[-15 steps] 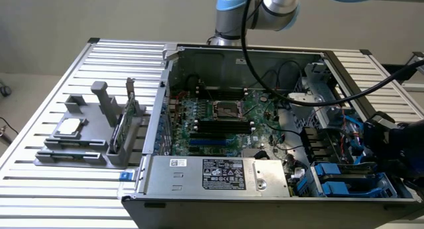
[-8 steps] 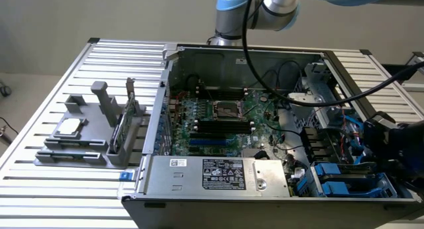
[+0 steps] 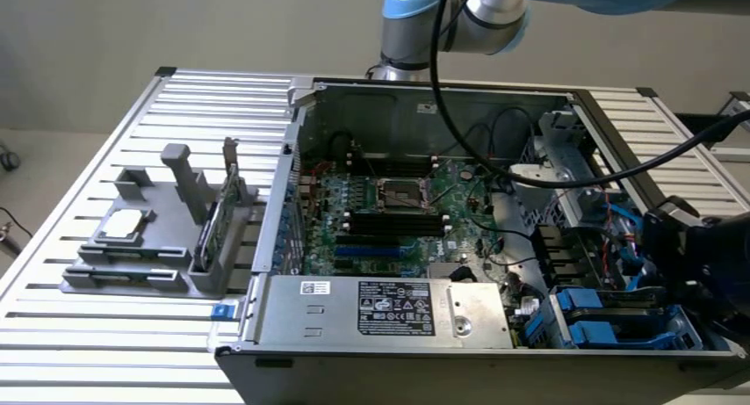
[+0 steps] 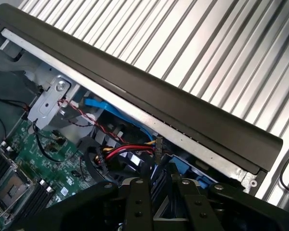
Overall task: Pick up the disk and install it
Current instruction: 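Insert the first disk wire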
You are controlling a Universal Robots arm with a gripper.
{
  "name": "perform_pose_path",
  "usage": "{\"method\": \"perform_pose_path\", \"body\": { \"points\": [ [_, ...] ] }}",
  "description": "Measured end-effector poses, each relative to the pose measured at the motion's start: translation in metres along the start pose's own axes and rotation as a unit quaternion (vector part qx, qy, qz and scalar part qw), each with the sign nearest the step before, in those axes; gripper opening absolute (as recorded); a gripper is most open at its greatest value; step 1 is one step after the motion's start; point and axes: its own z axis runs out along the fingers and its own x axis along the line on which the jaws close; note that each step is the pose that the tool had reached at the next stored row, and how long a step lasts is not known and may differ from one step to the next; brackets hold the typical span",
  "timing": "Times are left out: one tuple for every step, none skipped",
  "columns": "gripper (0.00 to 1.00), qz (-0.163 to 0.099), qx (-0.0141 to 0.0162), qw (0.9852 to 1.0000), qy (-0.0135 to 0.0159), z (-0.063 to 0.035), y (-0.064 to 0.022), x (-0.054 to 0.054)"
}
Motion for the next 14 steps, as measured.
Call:
{"method": "perform_pose_path", "body": {
  "points": [
    [0.27,0.002,0.0,1.0,-0.0001,0.0001,0.0001,0.0003],
    [0.27,0.003,0.0001,1.0,-0.0001,0.0003,0.0002,0.0005],
    [0.27,0.005,0.0001,1.0,-0.0004,0.0004,0.0005,0.0008],
    [0.27,0.006,0.0001,1.0,-0.0007,0.0006,0.0007,0.0012],
    [0.27,0.008,0.0,1.0,-0.0009,0.0008,0.0009,0.0015],
    [0.27,0.009,0.0,1.0,-0.0013,0.001,0.0011,0.0018],
    [0.27,0.011,-0.0001,0.9999,-0.0016,0.0013,0.0015,0.0021],
    [0.27,0.012,-0.0003,0.9999,-0.0021,0.0015,0.0019,0.0024],
    [0.27,0.013,-0.0007,0.9999,-0.0026,0.0017,0.0022,0.0026],
    [0.27,0.015,-0.001,0.9999,-0.0031,0.002,0.0026,0.0028],
    [0.27,0.016,-0.0014,0.9999,-0.0037,0.0022,0.0031,0.003],
    [0.27,0.018,-0.0018,0.9998,-0.0043,0.0024,0.0035,0.0032],
    [0.27,0.02,-0.0022,0.9998,-0.005,0.0027,0.0039,0.0033],
    [0.27,0.021,-0.0025,0.9998,-0.0055,0.003,0.0043,0.0036]
  ]
}}
